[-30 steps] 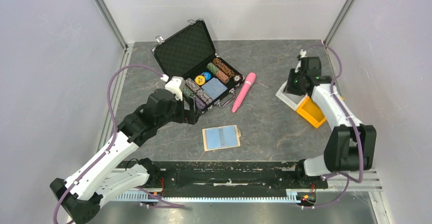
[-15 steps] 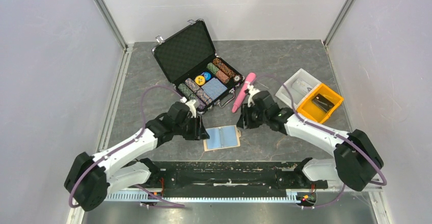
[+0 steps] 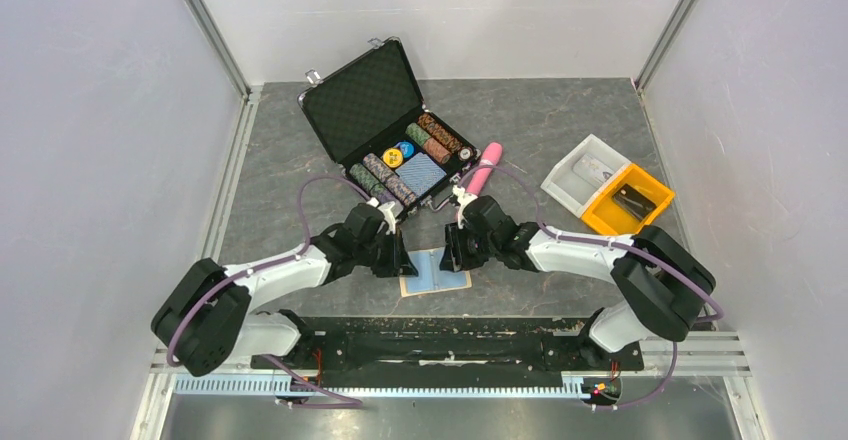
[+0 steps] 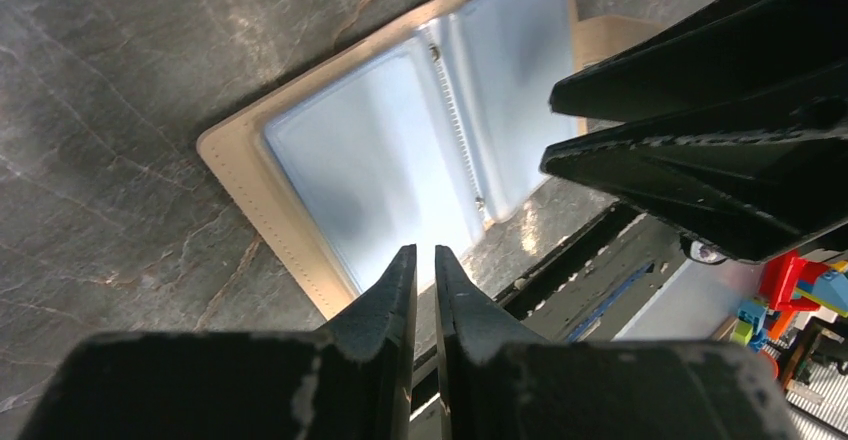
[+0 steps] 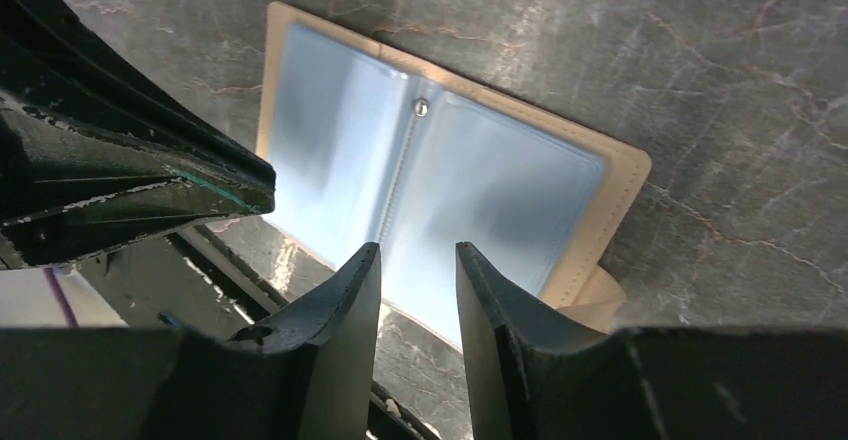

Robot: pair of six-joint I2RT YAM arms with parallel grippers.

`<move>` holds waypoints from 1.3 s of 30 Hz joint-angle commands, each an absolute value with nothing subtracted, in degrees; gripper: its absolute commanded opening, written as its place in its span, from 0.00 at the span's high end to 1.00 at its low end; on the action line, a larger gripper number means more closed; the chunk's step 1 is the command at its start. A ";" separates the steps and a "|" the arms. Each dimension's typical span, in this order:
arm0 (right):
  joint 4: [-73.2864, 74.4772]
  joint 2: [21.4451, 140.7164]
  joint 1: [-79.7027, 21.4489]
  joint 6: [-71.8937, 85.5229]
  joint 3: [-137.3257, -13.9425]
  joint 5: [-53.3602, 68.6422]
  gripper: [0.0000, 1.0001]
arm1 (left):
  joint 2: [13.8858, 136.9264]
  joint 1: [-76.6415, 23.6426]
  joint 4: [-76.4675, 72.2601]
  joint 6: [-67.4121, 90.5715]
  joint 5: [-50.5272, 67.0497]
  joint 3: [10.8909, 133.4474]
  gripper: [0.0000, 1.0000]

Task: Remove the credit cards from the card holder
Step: Remove the credit card from the card holder.

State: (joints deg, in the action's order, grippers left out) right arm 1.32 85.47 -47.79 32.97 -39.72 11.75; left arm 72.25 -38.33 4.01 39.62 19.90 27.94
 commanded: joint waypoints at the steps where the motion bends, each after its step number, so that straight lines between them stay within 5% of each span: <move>1: 2.34 85.66 -47.90 31.54 -40.84 7.78 0.63 | 73.34 -38.32 0.35 41.16 19.56 26.40 0.82; 20: 10.34 86.90 -47.91 28.61 -43.87 0.37 0.61 | 76.13 -38.33 1.80 40.52 19.25 25.42 0.78; 39: 5.79 88.21 -47.92 30.51 -42.28 6.75 0.65 | 76.28 -38.33 2.03 40.43 18.72 25.25 0.75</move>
